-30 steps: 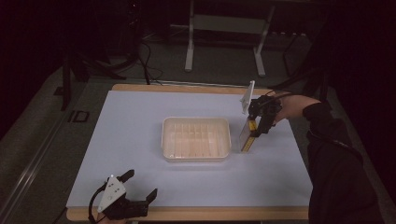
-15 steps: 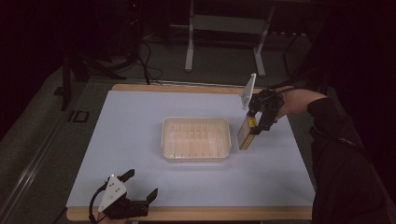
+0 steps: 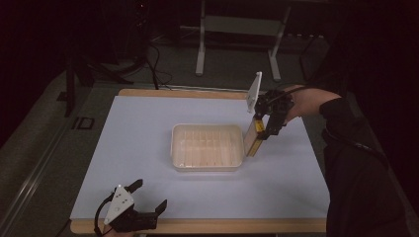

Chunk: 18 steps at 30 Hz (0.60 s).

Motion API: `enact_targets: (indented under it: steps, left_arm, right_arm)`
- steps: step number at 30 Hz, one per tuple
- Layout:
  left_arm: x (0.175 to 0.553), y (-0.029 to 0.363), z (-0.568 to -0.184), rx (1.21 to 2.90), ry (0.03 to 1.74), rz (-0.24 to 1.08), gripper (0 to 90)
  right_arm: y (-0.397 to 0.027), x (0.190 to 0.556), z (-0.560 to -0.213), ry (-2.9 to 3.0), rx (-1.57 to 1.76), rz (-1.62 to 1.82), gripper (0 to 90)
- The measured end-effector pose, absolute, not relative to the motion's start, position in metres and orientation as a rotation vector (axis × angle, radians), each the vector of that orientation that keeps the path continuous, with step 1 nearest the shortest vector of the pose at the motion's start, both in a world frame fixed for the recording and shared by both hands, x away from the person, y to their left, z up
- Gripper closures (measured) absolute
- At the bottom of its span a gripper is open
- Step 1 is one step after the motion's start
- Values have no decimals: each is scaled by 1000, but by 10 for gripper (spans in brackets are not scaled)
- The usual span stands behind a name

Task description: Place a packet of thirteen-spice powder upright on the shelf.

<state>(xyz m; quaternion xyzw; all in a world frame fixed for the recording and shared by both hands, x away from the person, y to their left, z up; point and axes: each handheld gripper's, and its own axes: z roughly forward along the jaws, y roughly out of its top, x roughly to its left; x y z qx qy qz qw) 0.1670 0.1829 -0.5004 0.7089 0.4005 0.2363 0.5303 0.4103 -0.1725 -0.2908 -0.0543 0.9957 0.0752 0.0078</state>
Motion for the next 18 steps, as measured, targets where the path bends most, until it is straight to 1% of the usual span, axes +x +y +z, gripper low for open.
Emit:
enact_targets:
  steps: [18]
  left_arm:
    - [167, 184, -500, 1690, 951, 568, 0]
  right_arm:
    - [-136, 406, -296, 3089, -278, 434, 320]
